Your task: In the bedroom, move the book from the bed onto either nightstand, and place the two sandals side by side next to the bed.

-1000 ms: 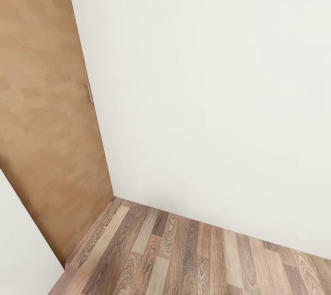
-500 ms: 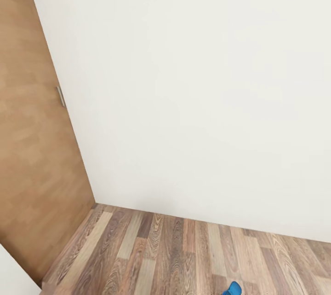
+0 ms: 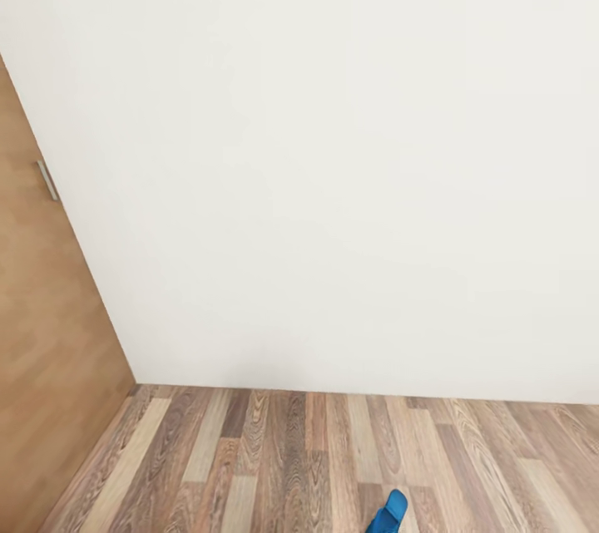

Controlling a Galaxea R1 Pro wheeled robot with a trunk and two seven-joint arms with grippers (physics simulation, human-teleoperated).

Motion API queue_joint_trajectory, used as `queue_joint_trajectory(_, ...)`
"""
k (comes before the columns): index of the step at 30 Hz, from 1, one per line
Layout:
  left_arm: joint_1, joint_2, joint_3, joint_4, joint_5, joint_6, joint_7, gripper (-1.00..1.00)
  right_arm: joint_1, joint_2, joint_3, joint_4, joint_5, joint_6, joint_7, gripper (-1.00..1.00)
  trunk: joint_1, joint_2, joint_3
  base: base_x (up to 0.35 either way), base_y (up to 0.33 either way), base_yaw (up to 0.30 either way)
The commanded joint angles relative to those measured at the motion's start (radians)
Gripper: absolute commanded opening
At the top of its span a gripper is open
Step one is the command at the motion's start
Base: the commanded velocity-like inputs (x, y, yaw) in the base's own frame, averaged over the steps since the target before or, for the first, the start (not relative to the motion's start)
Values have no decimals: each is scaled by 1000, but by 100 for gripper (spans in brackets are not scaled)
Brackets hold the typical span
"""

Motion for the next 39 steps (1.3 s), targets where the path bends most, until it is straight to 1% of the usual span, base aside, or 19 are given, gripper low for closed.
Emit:
queue_joint_trajectory(1,0,-1,2,0,1,-3,0,100,0,0,-1,-1,-1,-2,1,100,0,0,-1,0,0,-281)
queue_joint_trajectory(17,0,-1,2,0,1,-3,0,100,0,0,-1,-1,0,-2,1,100,0,0,-1,1,1,-281)
queue_joint_trajectory(25,0,-1,2,0,1,-3,0,100,0,0,-1,-1,0,-2,0,100,0,0,-1,117,105,-281)
queue_joint_trajectory(39,0,-1,1,0,1,-3,0,100,0,0,-1,-1,0,-2,0,100,0,0,-1,7,6,-281)
